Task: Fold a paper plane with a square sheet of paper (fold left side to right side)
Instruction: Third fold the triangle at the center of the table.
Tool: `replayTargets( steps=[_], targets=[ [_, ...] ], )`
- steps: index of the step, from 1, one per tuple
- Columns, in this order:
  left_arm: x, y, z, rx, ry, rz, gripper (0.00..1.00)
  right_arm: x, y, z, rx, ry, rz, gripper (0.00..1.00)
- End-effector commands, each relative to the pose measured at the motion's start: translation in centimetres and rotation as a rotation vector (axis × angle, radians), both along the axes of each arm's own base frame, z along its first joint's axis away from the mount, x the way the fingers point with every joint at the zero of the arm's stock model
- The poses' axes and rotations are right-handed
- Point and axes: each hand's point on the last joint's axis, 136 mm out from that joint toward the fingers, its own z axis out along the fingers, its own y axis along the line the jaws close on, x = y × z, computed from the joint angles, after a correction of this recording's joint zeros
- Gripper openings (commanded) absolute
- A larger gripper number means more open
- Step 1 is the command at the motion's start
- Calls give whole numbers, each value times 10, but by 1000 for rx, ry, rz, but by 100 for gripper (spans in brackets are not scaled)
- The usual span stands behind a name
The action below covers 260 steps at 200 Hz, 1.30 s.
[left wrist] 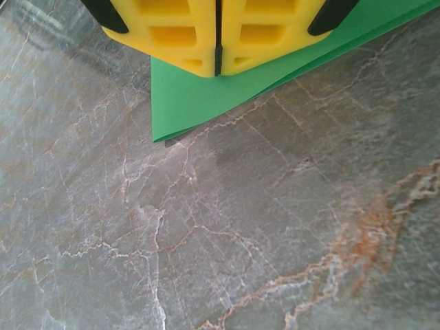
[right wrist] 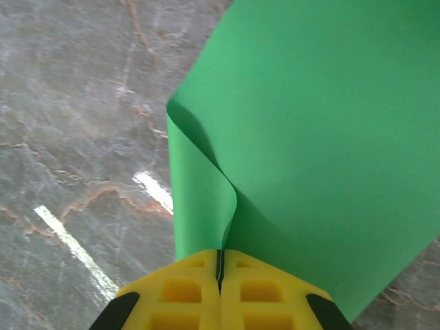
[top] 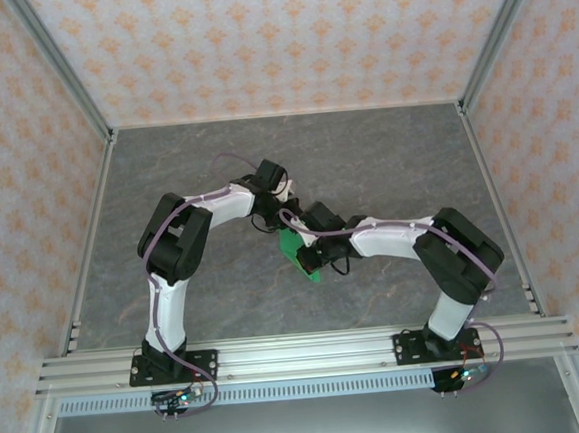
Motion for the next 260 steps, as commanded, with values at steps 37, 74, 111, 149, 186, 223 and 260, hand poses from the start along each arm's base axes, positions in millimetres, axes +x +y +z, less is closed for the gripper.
replayTargets(
  steps=[37, 74, 111, 149, 186, 223, 260],
  targets=[
    [-28, 19, -42, 151, 102, -24, 6, 16, -5, 2, 45, -14, -74, 0],
    [-28, 20, -45, 159, 107, -22, 6, 16, -2, 5, 119, 21, -55, 0],
    [-30, 22, -46, 164, 110, -22, 6, 21, -3, 10, 161, 20, -59, 0],
    [-29, 22, -44, 163, 105, -21, 6, 23, -4, 6, 141, 25, -59, 0],
    [-30, 23, -43, 167, 106, -22, 6, 20, -9, 0, 115, 30, -66, 0],
    [-31, 24, -44, 173, 107, -21, 6, 17, -10, 0, 125, 41, -71, 0],
    [-32, 25, -45, 174, 109, -20, 6, 15, -12, 0, 143, 35, -90, 0]
  ],
)
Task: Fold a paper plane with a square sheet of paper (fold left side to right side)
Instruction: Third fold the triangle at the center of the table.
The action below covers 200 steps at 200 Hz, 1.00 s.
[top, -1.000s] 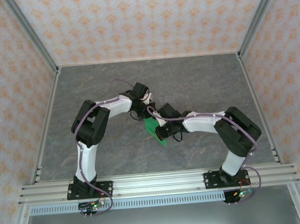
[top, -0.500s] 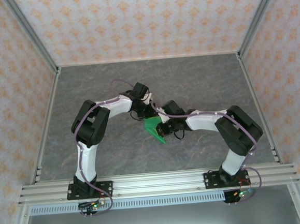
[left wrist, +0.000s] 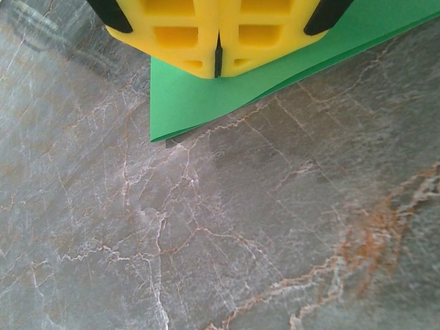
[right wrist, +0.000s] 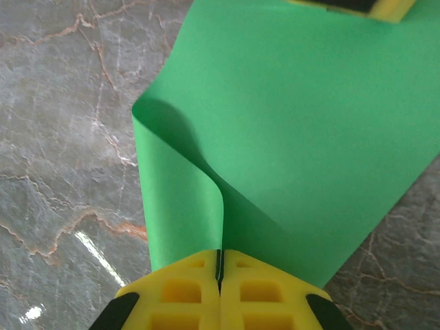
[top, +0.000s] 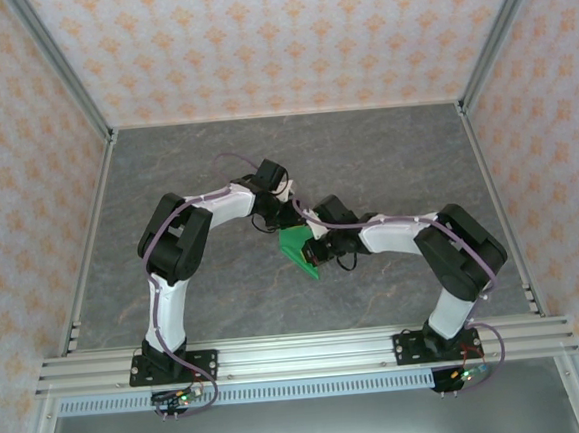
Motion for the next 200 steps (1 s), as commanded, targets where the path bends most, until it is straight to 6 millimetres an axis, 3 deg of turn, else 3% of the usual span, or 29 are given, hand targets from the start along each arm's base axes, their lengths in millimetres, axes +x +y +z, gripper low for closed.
replayTargets(
  steps=[1, 75, 136, 200],
  targets=[
    [-32, 24, -45, 165, 112, -12, 6, 1, -1, 2, 19, -16, -18, 0],
    [-32, 25, -44, 164, 112, -10, 6, 5, 2, 0, 16, -12, -16, 0],
    [-32, 23, -41, 156, 106, -13, 6, 1, -6, -10, -41, 5, -6, 0],
    [-16, 21, -11, 110, 61, -9, 11, -13, -19, -34, -128, 76, 28, 0]
  ],
)
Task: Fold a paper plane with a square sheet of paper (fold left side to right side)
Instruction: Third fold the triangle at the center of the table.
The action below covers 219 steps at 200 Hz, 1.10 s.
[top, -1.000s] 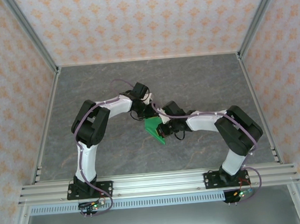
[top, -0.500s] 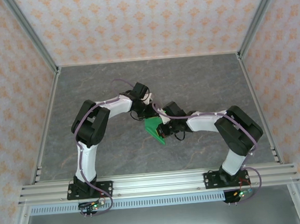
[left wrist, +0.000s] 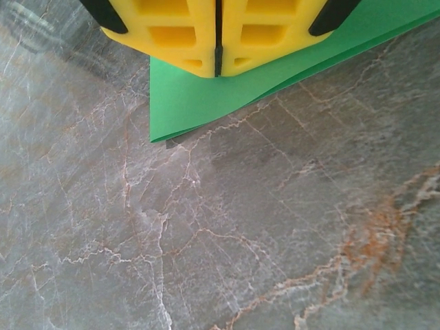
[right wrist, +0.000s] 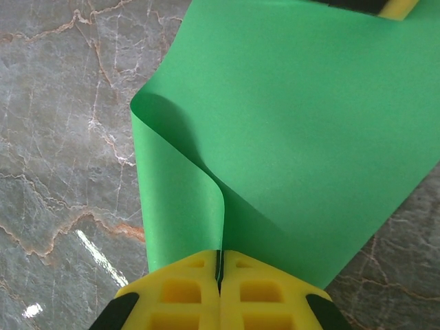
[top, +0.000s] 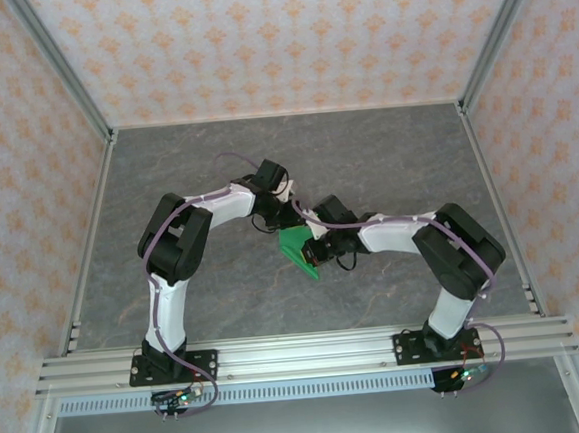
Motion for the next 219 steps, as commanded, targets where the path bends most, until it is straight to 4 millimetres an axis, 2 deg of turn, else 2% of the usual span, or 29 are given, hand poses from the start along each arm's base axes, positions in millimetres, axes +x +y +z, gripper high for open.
replayTargets(
  steps=[1, 36, 80, 106, 121, 142, 154, 159, 173, 197, 219],
  targets=[
    [-16, 21, -12, 105, 69, 4, 11, -14, -20, -33, -121, 74, 14, 0],
    [-2, 24, 2, 92, 59, 18, 20, -19, -24, -40, -142, 97, 22, 0],
    [31, 30, 31, 36, 26, 51, 33, -23, -26, -43, -154, 110, 34, 0],
    [48, 43, 45, 32, 12, 75, 34, -24, -26, -44, -155, 113, 36, 0],
    [51, 55, 54, 29, 0, 103, 29, -24, -26, -43, -152, 113, 38, 0],
    [36, 71, 64, 20, -25, 129, 19, -24, -25, -42, -148, 111, 37, 0],
    [17, 75, 62, 8, -14, 134, 15, -23, -25, -42, -146, 109, 39, 0],
    [10, 75, 70, -21, -27, 136, 13, -23, -25, -42, -147, 109, 41, 0],
    [-11, 73, 70, -89, -13, 155, 10, -23, -24, -41, -146, 108, 42, 0],
    [-41, 62, 73, -181, -13, 171, 8, -22, -24, -40, -150, 107, 46, 0],
    [-62, 38, 69, -232, -3, 140, 8, -23, -24, -41, -154, 111, 47, 0]
  ],
)
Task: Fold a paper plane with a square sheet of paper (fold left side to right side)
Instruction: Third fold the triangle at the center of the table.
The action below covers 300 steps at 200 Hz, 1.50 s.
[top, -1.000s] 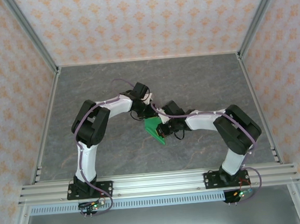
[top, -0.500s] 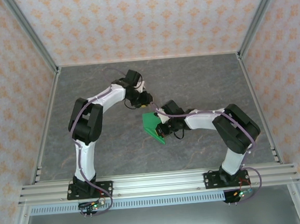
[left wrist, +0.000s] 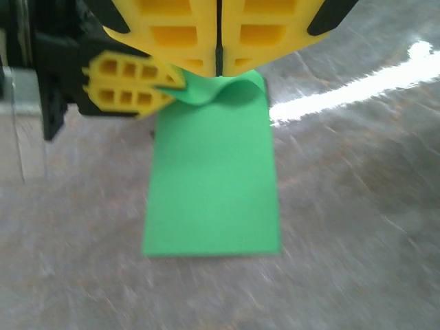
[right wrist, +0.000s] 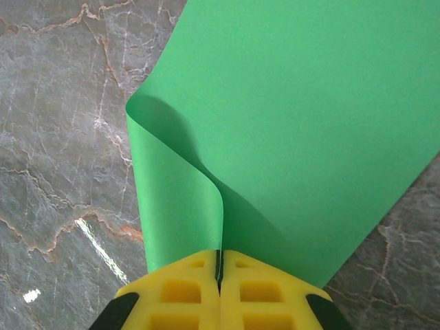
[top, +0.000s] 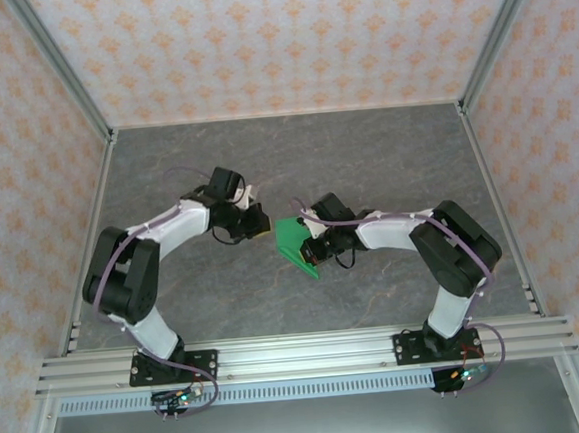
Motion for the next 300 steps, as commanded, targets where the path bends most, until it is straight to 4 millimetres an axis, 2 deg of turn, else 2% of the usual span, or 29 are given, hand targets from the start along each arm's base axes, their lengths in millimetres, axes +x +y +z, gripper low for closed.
replayTargets(
  steps=[1, 28, 64, 188, 220, 240, 255, 276, 282, 300],
  targets=[
    [-7, -35, 12, -126, -44, -21, 8, -23, -28, -40, -154, 100, 5, 0],
    [-17, -55, -2, -113, -28, -45, 7, -24, -29, -41, -161, 101, 3, 0],
    [-15, -59, -21, -100, 8, -30, 6, -24, -30, -40, -164, 101, 4, 0],
    [-32, -43, -71, -6, 88, -15, 4, -24, -28, -41, -160, 107, 5, 0],
    [-39, -34, -82, 44, 108, -16, 3, -21, -25, -35, -143, 99, -4, 0],
    [-44, -28, -87, 70, 117, -15, 3, -14, -20, -23, -114, 79, -31, 0],
    [-47, -26, -90, 83, 121, -15, 2, -4, -15, -5, -85, 47, -66, 0],
    [-49, -22, -95, 101, 130, -15, 2, 13, -11, 27, -44, -18, -128, 19],
    [-49, -22, -95, 103, 130, -14, 2, 19, -12, 38, -31, -39, -151, 29],
    [-49, -20, -97, 113, 129, -11, 1, 24, -19, 57, -22, -68, -186, 39]
  ],
)
